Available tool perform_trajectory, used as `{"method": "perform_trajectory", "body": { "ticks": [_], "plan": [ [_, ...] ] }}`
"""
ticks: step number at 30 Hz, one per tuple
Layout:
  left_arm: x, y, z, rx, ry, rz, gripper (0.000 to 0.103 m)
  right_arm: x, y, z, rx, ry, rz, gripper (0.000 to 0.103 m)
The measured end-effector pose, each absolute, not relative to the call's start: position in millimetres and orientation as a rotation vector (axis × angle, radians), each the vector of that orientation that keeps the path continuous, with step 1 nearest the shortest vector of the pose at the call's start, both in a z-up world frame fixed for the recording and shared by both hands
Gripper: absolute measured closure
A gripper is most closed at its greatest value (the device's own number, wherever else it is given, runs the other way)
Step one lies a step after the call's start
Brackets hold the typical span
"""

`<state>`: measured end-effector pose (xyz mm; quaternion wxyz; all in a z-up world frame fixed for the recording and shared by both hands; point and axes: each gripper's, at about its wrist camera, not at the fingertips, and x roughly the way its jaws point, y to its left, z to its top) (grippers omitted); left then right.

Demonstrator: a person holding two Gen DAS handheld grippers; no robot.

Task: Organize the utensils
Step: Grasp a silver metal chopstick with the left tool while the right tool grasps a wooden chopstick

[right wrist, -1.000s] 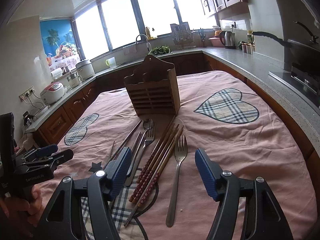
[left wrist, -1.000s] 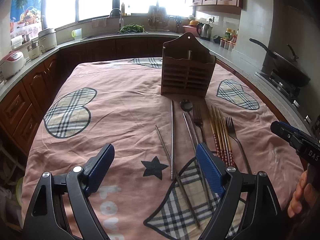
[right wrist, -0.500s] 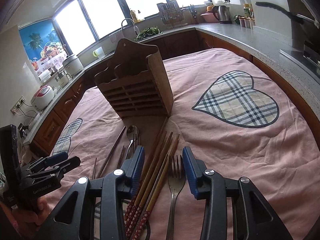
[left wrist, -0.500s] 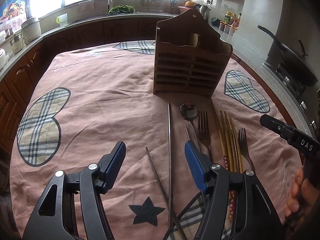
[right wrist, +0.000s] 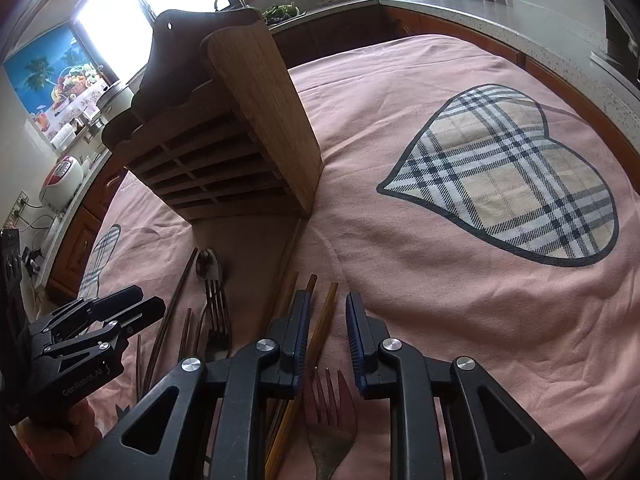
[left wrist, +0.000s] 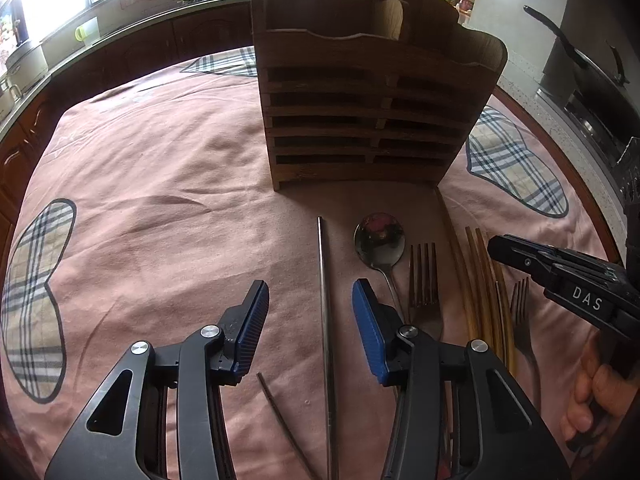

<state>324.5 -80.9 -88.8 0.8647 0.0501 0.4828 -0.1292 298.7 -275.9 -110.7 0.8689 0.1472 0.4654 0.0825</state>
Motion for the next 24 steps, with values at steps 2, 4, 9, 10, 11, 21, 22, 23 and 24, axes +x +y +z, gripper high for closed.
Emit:
{"method": "perform_trajectory", "body": {
  "ticks": [2,4,9,10,11,21,22,23,24],
  "plan": [
    [330.7,-84.3,-91.8,0.120,1.020,-0.272,0.062,301.6,-273.4,-113.2,0.304,0.989,0.175,0.089],
    [337.1,-87.4,-96.5,0.121,1.043,-0.282,0.070,302.9,-271.6,-114.7,0.296,0.996,0.177,0.091],
    [344.3,-93.8,-103.3,0.144,1.043,-0.281,0.081,308.2,-272.1,-113.5,0.314,0.987,0.190,0.095],
    [344.2,-94.9,-103.3,0.145,1.041,-0.283,0.089,308.4,-271.9,-113.2,0.316,0.985,0.193,0.095],
    [344.1,-95.0,-103.2,0.142,1.040,-0.288,0.098,308.1,-271.5,-112.9,0.315,0.984,0.195,0.095],
    [317.6,-76.5,-61.8,0.062,0.952,-0.354,0.099,291.7,-281.0,-84.7,0.378,0.911,0.241,0.098],
    [313.2,-71.6,-54.4,0.046,0.940,-0.361,0.099,288.7,-281.1,-77.6,0.385,0.897,0.249,0.098],
    [308.0,-67.0,-47.1,0.026,0.927,-0.370,0.099,285.1,-281.5,-71.3,0.386,0.884,0.253,0.098],
    [304.4,-63.0,-39.3,0.008,0.916,-0.376,0.099,282.1,-281.4,-65.2,0.388,0.873,0.259,0.098]
  ]
}}
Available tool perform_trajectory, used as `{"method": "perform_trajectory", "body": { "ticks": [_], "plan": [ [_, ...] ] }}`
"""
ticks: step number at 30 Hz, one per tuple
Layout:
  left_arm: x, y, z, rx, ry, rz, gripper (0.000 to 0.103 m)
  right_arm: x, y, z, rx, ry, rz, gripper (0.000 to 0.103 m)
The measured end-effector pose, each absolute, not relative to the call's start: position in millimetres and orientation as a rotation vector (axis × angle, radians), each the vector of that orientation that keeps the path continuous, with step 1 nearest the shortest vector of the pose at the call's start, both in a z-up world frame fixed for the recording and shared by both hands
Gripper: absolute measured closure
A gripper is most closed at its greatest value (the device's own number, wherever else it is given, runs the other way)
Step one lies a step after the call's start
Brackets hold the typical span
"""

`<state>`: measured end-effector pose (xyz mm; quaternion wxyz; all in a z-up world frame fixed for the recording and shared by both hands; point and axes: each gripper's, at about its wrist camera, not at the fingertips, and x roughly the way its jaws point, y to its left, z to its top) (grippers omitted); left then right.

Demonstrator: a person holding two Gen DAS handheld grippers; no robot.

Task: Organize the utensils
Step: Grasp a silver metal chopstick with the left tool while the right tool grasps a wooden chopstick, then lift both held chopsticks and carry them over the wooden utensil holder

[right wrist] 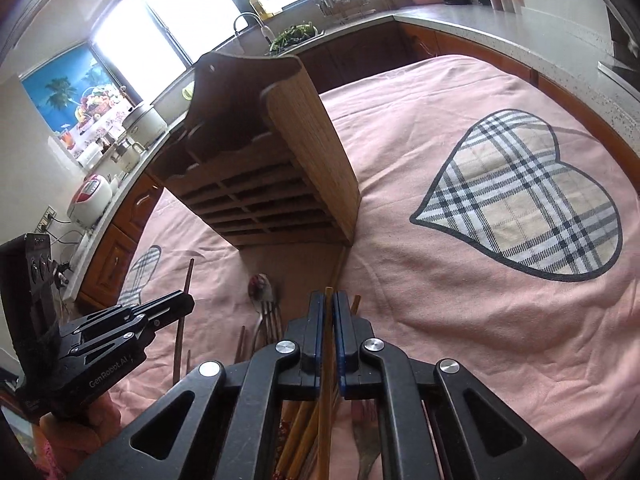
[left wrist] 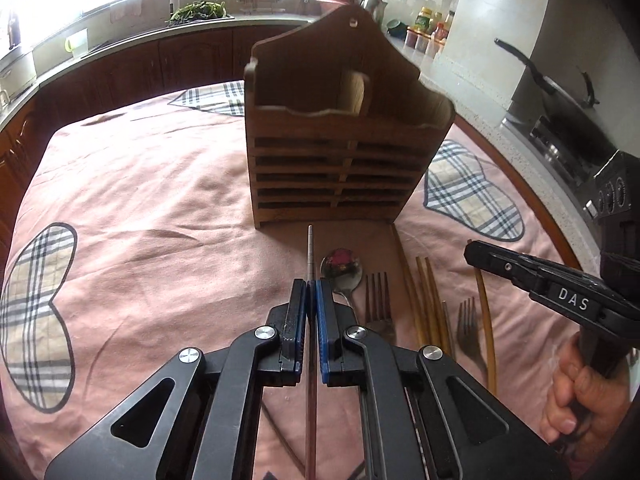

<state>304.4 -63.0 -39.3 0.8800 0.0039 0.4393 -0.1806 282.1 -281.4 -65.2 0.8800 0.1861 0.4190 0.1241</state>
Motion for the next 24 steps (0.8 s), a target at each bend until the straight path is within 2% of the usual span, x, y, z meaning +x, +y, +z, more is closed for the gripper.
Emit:
{"method": "perform_trajectory", "body": {
  "ticks": [9,24],
  "plan": [
    [258.7,-29.8,10.9,-0.079,0.811,-0.388,0.099,255.9,-268.5,-27.7,0.327,0.805,0.280,0.098],
    [209.9,0.5,39.7,-0.131,0.712,-0.380,0.099,214.2,-256.1,6.1,0.268,0.712,0.310,0.098]
  ]
}}
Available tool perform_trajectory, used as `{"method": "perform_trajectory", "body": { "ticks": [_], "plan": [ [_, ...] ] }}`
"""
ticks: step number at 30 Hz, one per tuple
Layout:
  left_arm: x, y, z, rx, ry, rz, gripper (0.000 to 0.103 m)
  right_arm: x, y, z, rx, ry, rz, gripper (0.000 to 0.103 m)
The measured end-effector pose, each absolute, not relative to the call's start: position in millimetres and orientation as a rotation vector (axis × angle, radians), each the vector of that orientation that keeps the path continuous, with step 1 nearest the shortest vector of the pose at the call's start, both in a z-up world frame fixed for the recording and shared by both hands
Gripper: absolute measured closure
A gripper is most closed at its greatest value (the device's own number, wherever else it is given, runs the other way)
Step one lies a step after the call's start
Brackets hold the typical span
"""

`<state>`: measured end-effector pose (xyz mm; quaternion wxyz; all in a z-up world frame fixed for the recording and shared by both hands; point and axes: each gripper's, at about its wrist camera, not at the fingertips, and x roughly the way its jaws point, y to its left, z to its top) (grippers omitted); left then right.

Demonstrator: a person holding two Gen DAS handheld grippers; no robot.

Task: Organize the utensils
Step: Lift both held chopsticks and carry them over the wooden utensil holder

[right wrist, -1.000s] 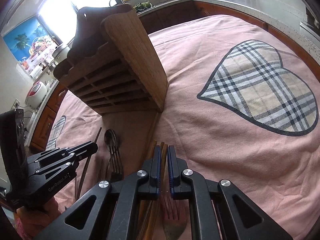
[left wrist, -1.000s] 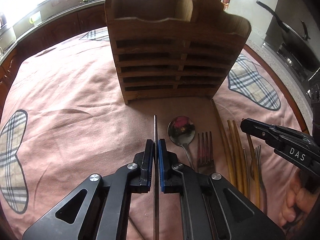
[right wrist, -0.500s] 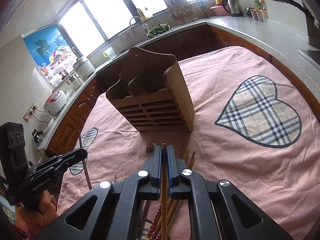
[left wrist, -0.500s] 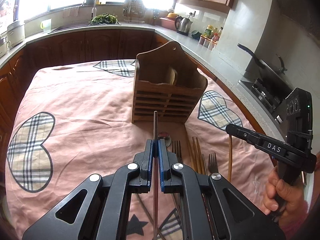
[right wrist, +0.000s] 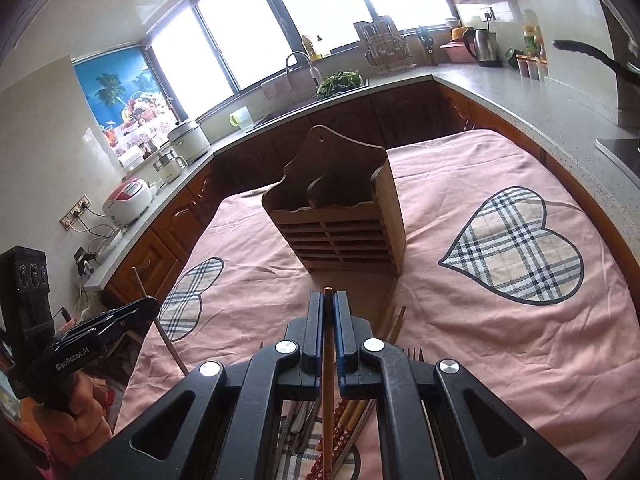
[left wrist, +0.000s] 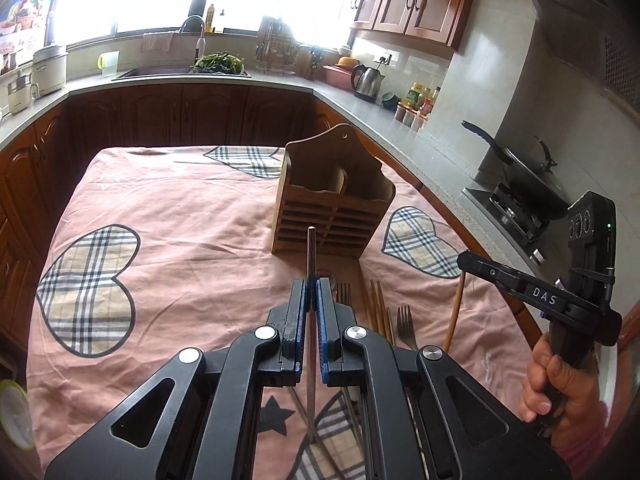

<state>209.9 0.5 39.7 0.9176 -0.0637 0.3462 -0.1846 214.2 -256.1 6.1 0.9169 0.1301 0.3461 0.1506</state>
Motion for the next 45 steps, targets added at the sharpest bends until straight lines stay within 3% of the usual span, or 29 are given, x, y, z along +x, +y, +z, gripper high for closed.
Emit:
{"method": "perform_trajectory", "body": {
  "ticks": [16,35,45],
  "plan": [
    [203.8,11.5,79.7,-0.154,0.584,-0.368,0.099,203.3,-260.6,61.3,0.260,0.522,0.303,0.098],
    [303.6,10.3,136.6,-0.290,0.381,-0.306,0.099,295.5,-305.9,128.5,0.396,0.251,0.186,0.098],
    [372.2,-3.8,104.1,-0.327,0.373,-0.248,0.099,349.6,-296.8,99.7,0.360,0.248,0.151,0.098]
  ]
}}
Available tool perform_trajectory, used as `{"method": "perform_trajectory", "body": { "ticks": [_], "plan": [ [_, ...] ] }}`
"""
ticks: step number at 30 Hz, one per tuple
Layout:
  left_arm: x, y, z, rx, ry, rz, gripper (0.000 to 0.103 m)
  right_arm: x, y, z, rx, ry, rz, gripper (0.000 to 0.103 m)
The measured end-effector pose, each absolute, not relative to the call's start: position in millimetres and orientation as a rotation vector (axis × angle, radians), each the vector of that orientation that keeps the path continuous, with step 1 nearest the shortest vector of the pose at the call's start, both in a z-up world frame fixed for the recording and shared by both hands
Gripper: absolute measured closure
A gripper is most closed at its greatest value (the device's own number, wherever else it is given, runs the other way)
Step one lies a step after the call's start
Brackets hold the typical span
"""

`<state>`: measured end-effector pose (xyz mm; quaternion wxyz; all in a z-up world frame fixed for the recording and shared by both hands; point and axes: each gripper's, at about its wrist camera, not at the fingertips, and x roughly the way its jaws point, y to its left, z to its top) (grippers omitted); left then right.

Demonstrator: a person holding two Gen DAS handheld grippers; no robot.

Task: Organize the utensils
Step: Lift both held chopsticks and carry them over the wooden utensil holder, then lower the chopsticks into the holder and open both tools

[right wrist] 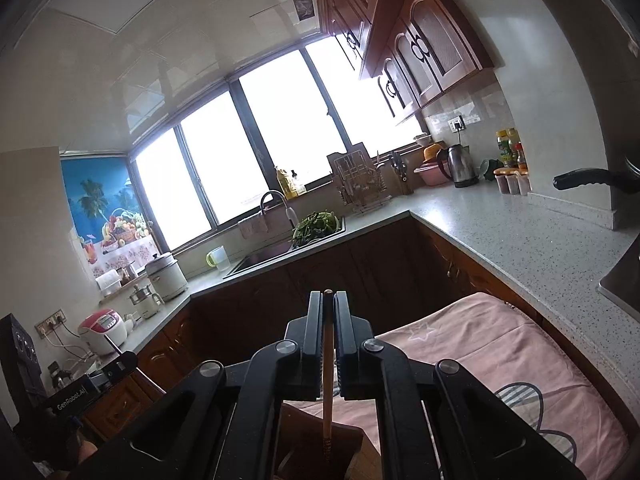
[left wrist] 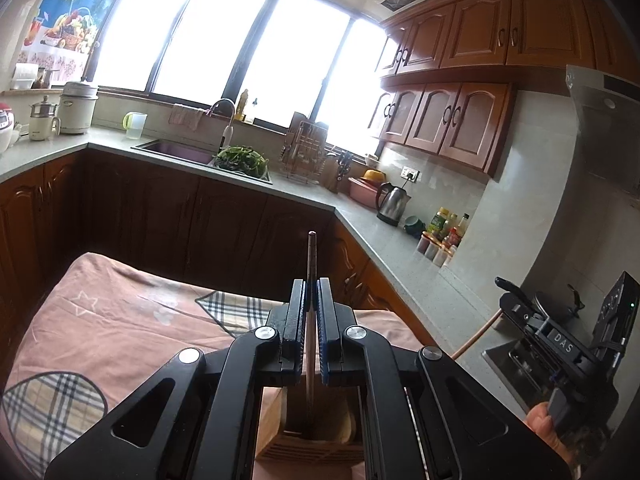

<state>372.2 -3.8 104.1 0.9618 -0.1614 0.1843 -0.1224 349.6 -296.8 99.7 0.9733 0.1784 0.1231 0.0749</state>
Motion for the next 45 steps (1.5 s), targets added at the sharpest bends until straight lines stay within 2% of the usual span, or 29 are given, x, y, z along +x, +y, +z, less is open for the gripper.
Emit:
{"method": "perform_trajectory", "body": {
  "ticks": [7,14,22,24,27,28,29,30,31,32,33,38,45],
  "plan": [
    [391.3,-10.6,55.4,-0.339,0.421,-0.211,0.099,358.5,-285.2,56.5,0.319,0.258,0.146,0.098],
    [396.0,-21.5,39.9,-0.303,0.464,-0.226,0.099,367.1,-285.9,28.3,0.351,0.327,0.148,0.098],
    [400.5,-22.3,33.9,-0.298,0.499,-0.233,0.098,369.4,-294.0,28.1,0.376,0.365,0.142,0.097],
    [401.2,-23.3,34.4,-0.290,0.503,-0.230,0.098,370.4,-294.3,28.9,0.380,0.375,0.147,0.093],
    [401.4,-24.4,34.9,-0.284,0.512,-0.227,0.096,369.9,-295.6,29.4,0.393,0.383,0.152,0.092],
    [401.4,-24.2,34.6,-0.285,0.520,-0.226,0.088,369.4,-295.2,29.8,0.394,0.387,0.150,0.090],
    [401.0,-23.6,34.2,-0.285,0.529,-0.219,0.067,368.3,-296.3,29.8,0.397,0.391,0.146,0.082],
    [398.9,-22.2,33.9,-0.291,0.532,-0.211,0.056,366.6,-298.3,29.6,0.408,0.390,0.148,0.073],
    [395.3,-19.4,34.0,-0.301,0.528,-0.203,0.041,363.8,-300.2,29.7,0.422,0.384,0.156,0.046],
    [390.7,-16.5,34.1,-0.311,0.522,-0.202,0.039,360.6,-303.0,29.6,0.433,0.376,0.161,0.025],
    [386.6,-14.4,33.8,-0.317,0.525,-0.206,0.039,356.0,-305.1,29.9,0.441,0.366,0.156,0.021],
    [358.6,-1.1,30.7,-0.328,0.550,-0.199,0.031,334.0,-313.1,27.7,0.471,0.377,0.151,0.021],
    [311.8,17.0,18.5,-0.324,0.608,-0.170,0.030,297.1,-310.5,11.3,0.480,0.447,0.158,0.019]
  ]
}}
